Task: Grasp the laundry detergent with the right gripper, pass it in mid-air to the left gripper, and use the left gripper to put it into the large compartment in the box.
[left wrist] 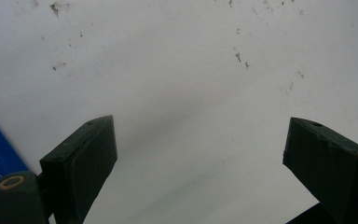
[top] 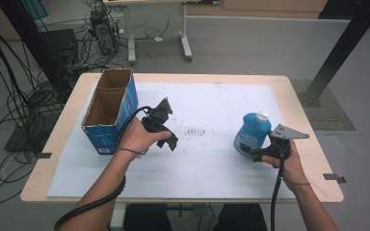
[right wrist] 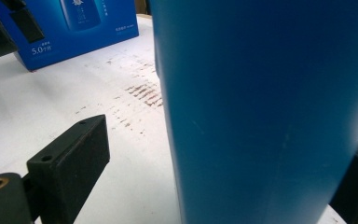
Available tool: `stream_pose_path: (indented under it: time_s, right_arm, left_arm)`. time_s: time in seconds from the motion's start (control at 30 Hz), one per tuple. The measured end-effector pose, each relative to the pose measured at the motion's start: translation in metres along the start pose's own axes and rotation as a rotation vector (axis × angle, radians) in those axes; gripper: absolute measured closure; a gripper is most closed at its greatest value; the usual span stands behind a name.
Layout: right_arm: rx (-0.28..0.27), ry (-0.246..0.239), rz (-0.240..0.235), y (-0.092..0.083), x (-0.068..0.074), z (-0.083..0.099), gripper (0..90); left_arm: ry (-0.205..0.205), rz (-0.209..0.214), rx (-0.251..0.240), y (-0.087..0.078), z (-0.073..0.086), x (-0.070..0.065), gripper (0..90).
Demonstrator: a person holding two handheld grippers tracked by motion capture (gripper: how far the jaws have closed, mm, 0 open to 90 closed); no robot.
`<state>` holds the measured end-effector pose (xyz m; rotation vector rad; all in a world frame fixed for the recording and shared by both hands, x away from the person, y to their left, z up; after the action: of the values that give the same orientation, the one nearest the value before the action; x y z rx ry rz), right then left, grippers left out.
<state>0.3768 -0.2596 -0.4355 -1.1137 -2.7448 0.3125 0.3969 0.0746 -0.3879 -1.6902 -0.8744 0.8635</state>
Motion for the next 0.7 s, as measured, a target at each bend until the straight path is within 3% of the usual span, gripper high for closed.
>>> stream_pose_path:
  time_s: [0.7]
  right_arm:
    - [-0.017,0.010,0.001,0.0022,-0.0012,0.0001,16.2]
  left_arm:
    - [0.003,0.009,-0.001,-0.0001,-0.0007,-0.0005,10.1]
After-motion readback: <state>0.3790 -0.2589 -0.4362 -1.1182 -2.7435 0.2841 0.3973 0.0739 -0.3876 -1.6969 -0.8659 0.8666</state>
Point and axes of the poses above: each handheld gripper's, and its own axes: y roughly forward along the jaws, z roughly out of its underside, x roughly to its left, the point moved 5 cm from there along y, roughly forward along the jaws, and after that the axes turned 4 degrees about -x, right-handed, at the moved point
